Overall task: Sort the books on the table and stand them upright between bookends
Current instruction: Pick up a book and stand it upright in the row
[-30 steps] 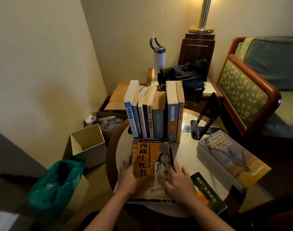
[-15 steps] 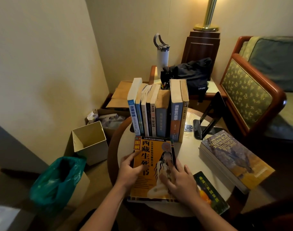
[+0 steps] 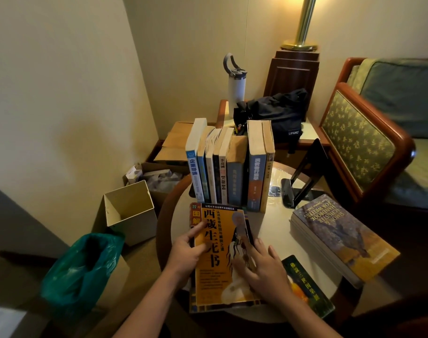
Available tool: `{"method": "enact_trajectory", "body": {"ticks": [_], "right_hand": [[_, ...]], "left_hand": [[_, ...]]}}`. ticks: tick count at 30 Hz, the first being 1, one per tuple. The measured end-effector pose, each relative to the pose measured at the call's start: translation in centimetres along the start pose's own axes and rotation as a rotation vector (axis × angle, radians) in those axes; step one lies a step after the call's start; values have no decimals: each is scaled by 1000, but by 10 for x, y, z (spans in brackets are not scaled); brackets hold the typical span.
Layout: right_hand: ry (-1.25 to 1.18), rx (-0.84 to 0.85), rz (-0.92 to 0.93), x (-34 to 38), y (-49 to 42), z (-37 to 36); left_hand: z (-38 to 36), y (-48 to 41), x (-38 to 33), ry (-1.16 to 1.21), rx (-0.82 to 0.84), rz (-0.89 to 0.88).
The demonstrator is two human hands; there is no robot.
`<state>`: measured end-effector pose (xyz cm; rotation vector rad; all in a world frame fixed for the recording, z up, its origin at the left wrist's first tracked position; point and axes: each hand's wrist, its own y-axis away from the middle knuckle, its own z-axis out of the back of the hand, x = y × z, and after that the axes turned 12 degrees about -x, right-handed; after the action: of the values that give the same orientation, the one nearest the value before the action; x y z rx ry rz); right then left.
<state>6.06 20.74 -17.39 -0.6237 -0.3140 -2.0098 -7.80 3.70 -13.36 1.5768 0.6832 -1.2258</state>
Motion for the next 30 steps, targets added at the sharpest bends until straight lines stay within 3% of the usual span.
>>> {"method": "enact_trajectory", "body": {"ticks": [6,11,15,20,30], "right_hand": [[-716,-118,-79,25,-8,30],[-871,-247,-36,42,-26,72],[-793,-348,69,47,-37,95],[-690,-313,101,55,-43,115],[-628,-270,76,57,-13,118]], "left_hand": [[-9,36,-32,64,64,-199],[-25,67,-62,-123,48,-564],[-36,82,-84,-244,-74,-802],[-45,91,-97,-303,-140,-825],[-56,102,-88,-213,87,-538]]}}
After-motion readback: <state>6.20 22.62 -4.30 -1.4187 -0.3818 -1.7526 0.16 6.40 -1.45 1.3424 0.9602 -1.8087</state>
